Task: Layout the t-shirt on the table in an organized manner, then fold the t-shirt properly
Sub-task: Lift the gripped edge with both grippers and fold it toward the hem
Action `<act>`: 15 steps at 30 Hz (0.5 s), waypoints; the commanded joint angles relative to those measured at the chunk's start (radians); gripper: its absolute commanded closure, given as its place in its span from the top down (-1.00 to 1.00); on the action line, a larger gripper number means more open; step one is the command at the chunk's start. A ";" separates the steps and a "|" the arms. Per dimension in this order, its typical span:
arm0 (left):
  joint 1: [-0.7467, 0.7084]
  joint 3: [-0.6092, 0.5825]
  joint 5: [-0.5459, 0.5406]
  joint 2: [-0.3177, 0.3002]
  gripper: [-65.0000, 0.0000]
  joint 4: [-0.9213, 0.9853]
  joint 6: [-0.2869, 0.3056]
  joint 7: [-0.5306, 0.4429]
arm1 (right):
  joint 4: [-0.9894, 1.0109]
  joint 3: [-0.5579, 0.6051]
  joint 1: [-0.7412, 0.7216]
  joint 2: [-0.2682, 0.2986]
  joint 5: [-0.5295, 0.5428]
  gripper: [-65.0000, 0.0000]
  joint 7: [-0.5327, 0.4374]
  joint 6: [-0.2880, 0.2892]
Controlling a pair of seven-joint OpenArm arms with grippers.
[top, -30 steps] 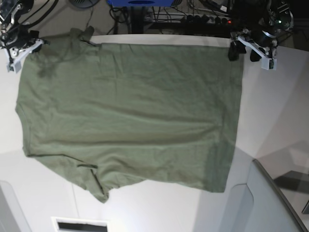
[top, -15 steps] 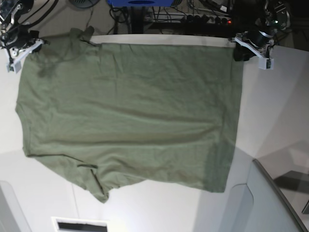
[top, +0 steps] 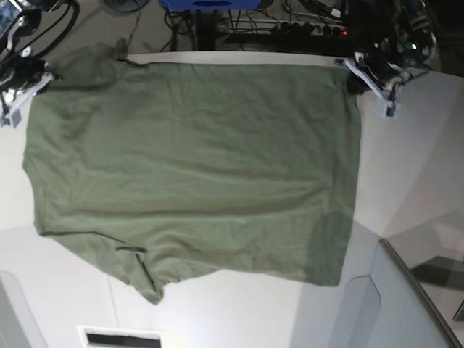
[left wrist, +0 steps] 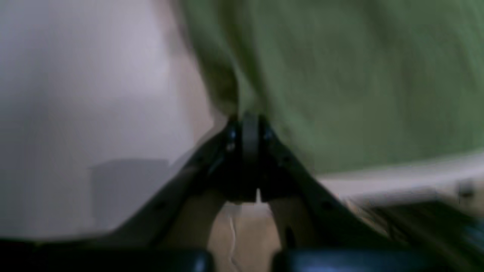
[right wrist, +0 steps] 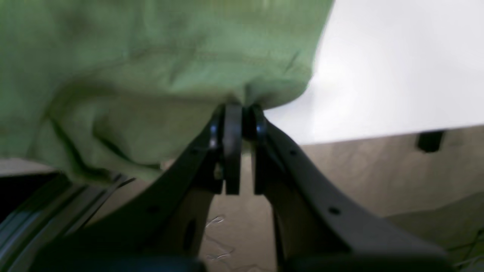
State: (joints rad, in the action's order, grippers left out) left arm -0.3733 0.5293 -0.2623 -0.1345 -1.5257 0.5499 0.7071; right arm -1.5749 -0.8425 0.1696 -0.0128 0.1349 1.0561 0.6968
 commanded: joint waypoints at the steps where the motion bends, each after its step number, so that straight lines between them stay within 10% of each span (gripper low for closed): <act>1: 0.021 0.008 -0.016 -0.011 -1.00 -0.029 0.002 0.000 | -0.022 -0.002 -0.015 0.015 0.010 -0.89 0.009 0.001; 15: 0.142 -0.024 -0.009 -0.011 -1.00 -0.034 0.002 0.061 | -0.025 -0.001 -0.121 0.087 0.010 -0.88 0.154 0.001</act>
State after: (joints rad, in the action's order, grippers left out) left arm -0.2310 0.5003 -0.2672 -0.1356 -1.5436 0.5503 0.7761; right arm -1.5784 -0.8421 0.0517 0.0586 0.1459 1.2140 0.6968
